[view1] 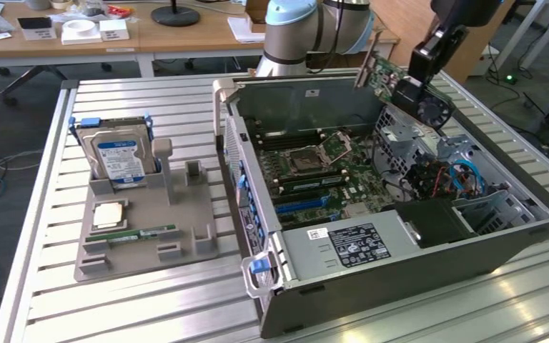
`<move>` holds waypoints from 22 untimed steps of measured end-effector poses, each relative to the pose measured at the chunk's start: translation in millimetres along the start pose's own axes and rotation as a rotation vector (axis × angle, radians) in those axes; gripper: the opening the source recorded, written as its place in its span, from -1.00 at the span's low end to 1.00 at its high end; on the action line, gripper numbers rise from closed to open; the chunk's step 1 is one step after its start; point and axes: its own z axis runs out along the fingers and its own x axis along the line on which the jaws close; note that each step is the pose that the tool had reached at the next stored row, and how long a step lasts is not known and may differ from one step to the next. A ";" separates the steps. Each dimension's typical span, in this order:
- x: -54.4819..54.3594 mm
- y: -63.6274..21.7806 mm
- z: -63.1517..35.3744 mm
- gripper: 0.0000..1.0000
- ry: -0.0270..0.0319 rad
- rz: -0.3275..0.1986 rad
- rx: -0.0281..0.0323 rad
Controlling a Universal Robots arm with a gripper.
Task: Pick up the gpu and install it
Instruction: 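Insert the gpu into the slot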
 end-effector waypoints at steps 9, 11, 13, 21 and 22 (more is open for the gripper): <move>0.0 0.0 0.0 -0.48 0.0057 -0.099 -0.0038; 0.0 0.0 0.1 -0.48 0.0067 -0.120 -0.0047; 0.0 0.0 0.1 -0.48 0.0079 -0.141 -0.0055; 0.0 0.1 0.3 -0.48 0.0122 -0.217 -0.0085; 0.0 0.1 0.2 -0.48 0.0128 -0.225 -0.0087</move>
